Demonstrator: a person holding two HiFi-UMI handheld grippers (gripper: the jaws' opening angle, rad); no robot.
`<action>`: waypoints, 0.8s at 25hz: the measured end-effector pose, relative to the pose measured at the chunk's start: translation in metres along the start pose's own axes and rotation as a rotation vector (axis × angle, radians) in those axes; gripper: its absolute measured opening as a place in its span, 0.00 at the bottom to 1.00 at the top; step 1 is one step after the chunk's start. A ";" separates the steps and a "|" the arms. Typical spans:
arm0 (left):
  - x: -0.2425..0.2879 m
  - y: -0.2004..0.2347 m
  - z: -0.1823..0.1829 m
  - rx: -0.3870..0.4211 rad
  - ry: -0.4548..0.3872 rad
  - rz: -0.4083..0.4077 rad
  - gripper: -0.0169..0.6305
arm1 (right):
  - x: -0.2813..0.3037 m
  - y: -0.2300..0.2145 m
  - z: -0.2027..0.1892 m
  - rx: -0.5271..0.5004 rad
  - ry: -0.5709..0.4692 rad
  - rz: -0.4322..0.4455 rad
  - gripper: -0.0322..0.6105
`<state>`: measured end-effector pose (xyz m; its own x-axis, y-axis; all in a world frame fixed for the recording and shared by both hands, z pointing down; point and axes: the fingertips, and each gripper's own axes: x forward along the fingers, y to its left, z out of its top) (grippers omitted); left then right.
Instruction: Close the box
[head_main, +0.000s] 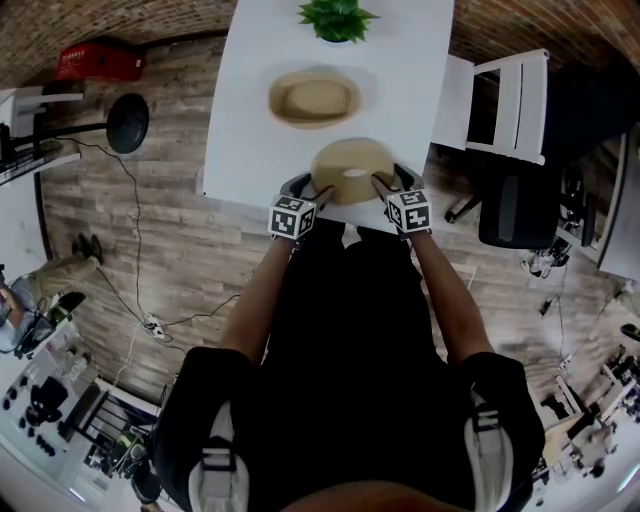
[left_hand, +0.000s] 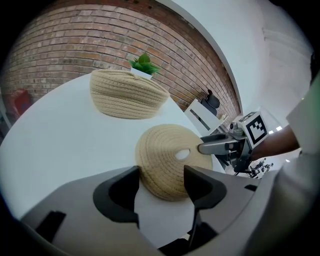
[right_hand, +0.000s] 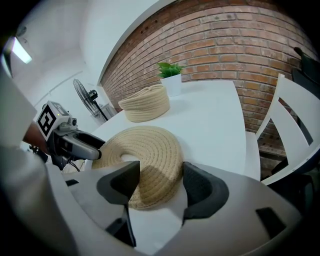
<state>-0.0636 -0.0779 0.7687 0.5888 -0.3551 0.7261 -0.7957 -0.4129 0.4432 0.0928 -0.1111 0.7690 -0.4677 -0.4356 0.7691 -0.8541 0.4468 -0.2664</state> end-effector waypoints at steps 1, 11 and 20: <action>0.000 0.001 0.000 0.011 -0.001 0.009 0.46 | 0.000 0.000 0.000 0.006 0.000 -0.004 0.46; 0.000 0.004 -0.001 0.029 -0.010 0.021 0.42 | 0.001 -0.002 -0.002 0.025 0.012 -0.028 0.43; -0.019 0.021 0.015 -0.001 -0.067 0.079 0.36 | -0.005 0.012 0.012 0.045 -0.012 -0.059 0.37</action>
<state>-0.0892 -0.0917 0.7561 0.5326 -0.4421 0.7217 -0.8399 -0.3810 0.3865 0.0818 -0.1135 0.7550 -0.4188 -0.4691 0.7775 -0.8894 0.3847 -0.2470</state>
